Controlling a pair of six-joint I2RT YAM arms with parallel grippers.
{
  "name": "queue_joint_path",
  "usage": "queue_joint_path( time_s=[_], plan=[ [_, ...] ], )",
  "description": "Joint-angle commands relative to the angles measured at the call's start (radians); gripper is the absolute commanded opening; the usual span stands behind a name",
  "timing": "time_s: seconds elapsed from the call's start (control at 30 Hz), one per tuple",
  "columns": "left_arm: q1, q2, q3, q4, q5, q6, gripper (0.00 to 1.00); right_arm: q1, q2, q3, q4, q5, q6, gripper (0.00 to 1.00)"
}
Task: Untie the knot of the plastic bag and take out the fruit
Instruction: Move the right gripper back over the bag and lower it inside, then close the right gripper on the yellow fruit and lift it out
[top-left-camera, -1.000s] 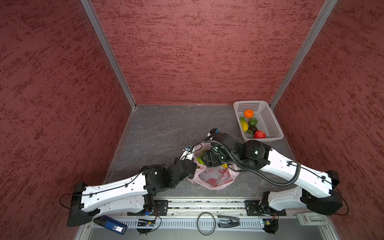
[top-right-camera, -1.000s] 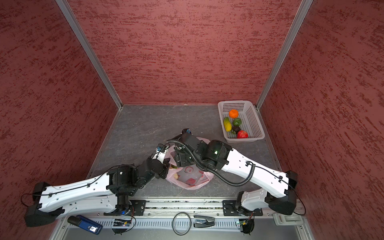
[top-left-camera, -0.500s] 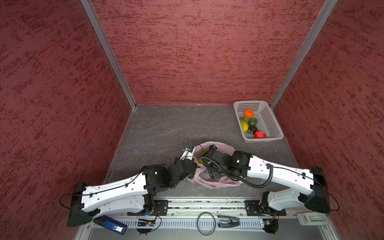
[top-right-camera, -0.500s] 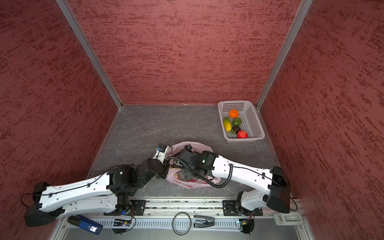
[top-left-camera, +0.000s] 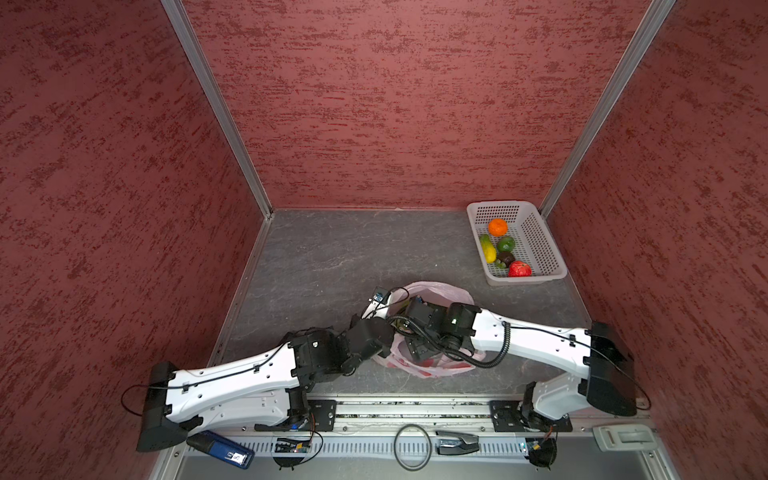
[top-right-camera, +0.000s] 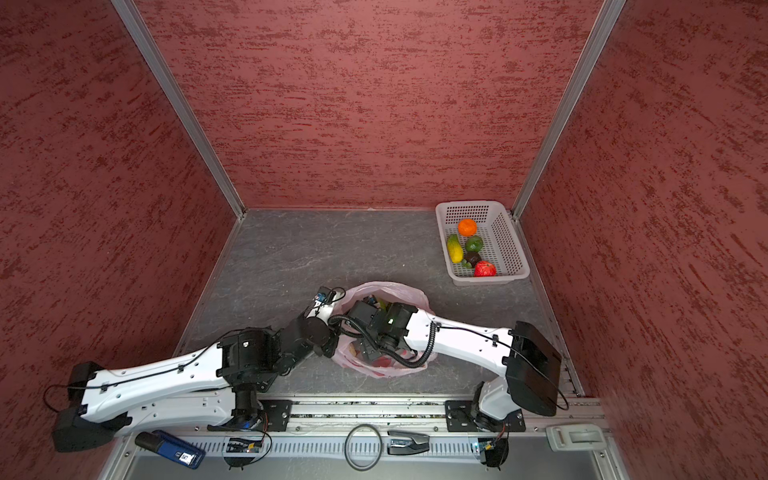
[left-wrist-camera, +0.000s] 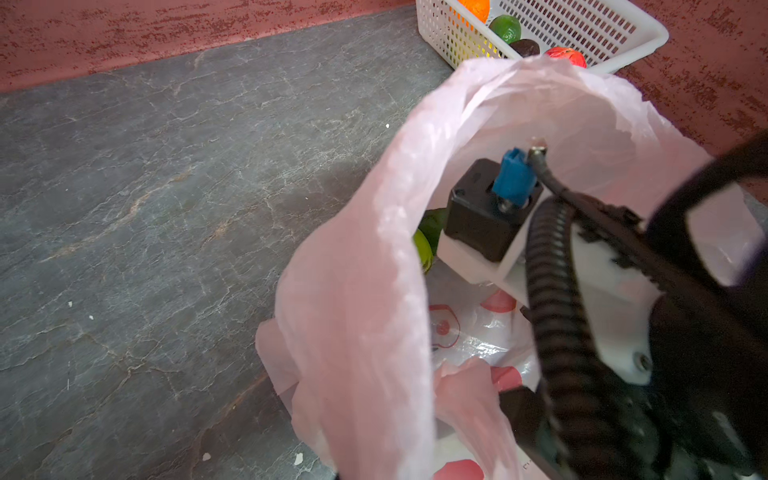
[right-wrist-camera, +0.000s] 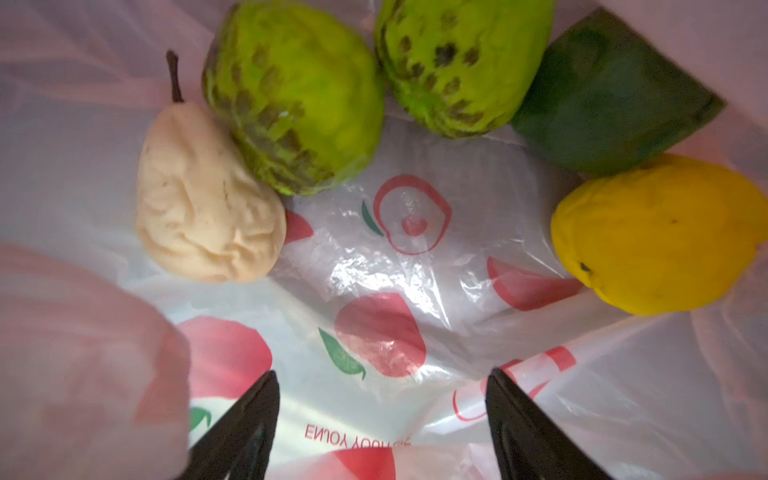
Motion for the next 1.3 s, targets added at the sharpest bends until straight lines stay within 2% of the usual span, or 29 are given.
queue_joint_path(
  time_s=[0.0,0.3,0.47,0.87,1.1,1.27],
  plan=[
    [-0.010,0.007,0.004,0.061,0.023,0.002,0.00,-0.038,0.010,-0.034,0.046,0.044,0.091,0.80],
    [-0.038,0.059,-0.007,0.119,0.074,0.000,0.00,-0.128,0.037,-0.002,0.018,0.308,0.203,0.89],
    [-0.037,0.062,-0.019,0.139,0.082,0.004,0.00,-0.200,0.012,-0.028,0.020,0.342,0.164,0.91],
    [-0.039,0.112,-0.022,0.200,0.123,0.015,0.00,-0.286,0.062,-0.113,0.175,0.351,0.085,0.96],
    [-0.042,0.125,-0.017,0.206,0.125,0.019,0.00,-0.302,0.091,-0.162,0.313,0.235,0.039,0.97],
    [-0.042,0.118,-0.025,0.200,0.122,0.017,0.00,-0.301,0.051,-0.194,0.395,0.125,0.021,0.96]
  ],
)
